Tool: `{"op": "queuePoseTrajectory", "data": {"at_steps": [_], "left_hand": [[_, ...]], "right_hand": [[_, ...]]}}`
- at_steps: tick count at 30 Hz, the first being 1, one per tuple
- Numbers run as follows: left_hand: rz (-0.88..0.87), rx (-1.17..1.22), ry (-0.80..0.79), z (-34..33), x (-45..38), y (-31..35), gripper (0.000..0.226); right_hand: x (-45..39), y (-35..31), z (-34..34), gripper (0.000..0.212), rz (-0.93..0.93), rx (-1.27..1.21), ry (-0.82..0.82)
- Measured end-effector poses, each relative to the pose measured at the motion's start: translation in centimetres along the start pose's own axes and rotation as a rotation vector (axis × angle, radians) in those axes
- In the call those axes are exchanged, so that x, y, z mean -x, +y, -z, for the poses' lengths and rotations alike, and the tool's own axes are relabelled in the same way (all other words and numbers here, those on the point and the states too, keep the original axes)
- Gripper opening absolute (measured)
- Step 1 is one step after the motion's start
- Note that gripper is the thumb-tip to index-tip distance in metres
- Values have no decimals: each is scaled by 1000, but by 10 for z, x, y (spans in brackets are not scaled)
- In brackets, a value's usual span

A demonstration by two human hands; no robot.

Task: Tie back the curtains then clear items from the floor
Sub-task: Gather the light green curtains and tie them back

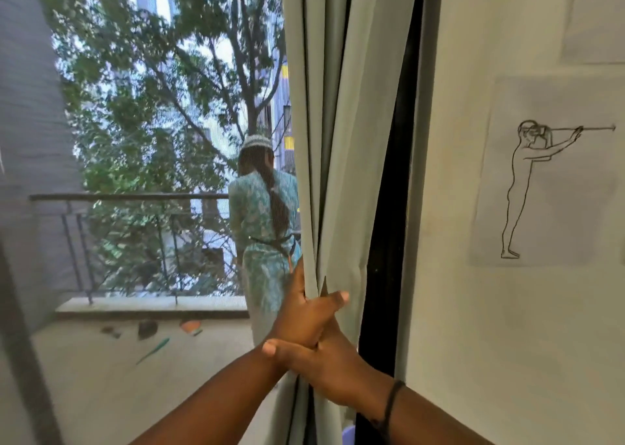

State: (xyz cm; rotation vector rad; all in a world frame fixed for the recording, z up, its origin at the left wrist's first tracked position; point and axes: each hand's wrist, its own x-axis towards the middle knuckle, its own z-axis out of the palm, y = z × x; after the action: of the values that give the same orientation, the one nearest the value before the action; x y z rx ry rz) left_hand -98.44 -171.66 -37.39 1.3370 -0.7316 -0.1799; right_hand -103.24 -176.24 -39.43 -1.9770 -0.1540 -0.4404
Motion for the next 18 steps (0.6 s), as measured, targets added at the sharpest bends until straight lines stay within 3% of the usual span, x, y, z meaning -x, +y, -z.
{"op": "queuePoseTrajectory", "data": {"at_steps": [2, 5, 7, 9, 11, 12, 15, 18], "left_hand": [[-47, 10, 126, 1, 2, -4, 41], [-34, 54, 319, 11, 5, 2, 20], [3, 147, 429, 22, 1, 2, 11], [19, 196, 473, 34, 0, -2, 16], [58, 224, 459, 38, 4, 2, 48], [66, 239, 434, 39, 7, 5, 50], [101, 298, 311, 41, 17, 12, 21], [134, 334, 226, 40, 25, 14, 31]], "right_hand": [[10, 14, 3, 111, -7, 1, 3], [15, 22, 28, 51, 130, 36, -3], [10, 30, 44, 30, 177, 17, 190], [2, 44, 56, 33, 195, 23, 404], [-6, 54, 64, 49, 152, 34, 536], [-10, 54, 69, 62, 108, 13, 548], [-22, 49, 85, 78, 6, -204, 374], [-26, 30, 79, 56, 23, -436, 133]]}}
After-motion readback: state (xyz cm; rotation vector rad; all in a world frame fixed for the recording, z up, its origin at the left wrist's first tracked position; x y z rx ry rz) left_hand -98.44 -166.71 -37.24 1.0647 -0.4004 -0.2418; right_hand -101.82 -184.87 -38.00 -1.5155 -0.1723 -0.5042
